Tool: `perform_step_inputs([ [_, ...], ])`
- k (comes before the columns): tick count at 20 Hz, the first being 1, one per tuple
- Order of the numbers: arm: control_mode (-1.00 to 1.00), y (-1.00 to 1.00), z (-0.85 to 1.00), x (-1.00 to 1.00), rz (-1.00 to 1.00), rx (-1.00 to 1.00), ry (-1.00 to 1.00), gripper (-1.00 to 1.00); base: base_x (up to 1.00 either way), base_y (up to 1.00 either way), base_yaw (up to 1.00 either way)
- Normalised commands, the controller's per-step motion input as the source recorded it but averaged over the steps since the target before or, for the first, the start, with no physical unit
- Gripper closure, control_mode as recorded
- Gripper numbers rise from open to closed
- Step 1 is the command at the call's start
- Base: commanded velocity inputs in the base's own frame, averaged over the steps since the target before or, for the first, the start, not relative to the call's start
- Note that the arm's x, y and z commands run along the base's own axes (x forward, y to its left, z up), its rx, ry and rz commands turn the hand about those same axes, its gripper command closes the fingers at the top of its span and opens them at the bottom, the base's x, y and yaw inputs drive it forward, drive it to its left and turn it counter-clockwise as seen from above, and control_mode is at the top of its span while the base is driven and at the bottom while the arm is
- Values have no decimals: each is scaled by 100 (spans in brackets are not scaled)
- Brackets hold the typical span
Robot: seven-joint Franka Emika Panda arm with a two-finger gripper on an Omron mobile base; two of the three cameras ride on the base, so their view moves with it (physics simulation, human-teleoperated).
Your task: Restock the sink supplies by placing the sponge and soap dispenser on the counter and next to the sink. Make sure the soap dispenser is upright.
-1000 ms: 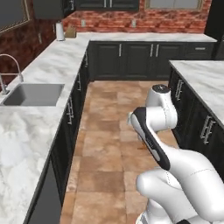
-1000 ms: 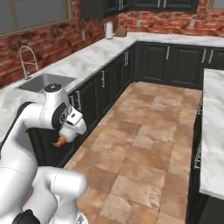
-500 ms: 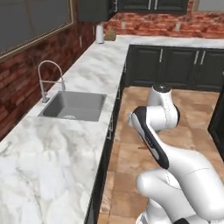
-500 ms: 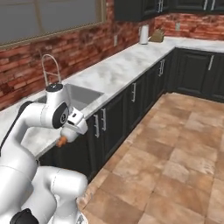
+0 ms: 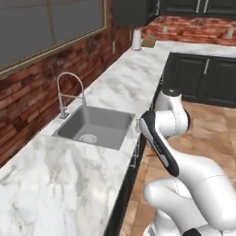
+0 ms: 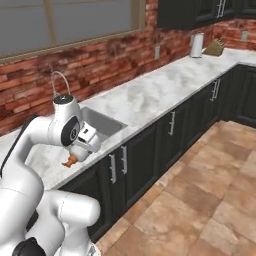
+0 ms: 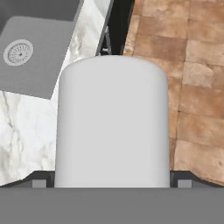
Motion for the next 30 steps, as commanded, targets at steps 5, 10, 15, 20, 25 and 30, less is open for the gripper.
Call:
perform_step_inputs([
  [5,100,0,0,0,0,0,0,100,48,0,34],
  [10,100,0,0,0,0,0,0,100,-5,-1,37],
  [15,100,0,0,0,0,0,0,100,0,-26,38],
  [20,100,0,0,0,0,0,0,100,12,3,45],
  [25,-100,0,0,13,0,0,1,100,12,0,2],
  [30,-100,32,0,51,-12,11,21,100,0,0,0],
])
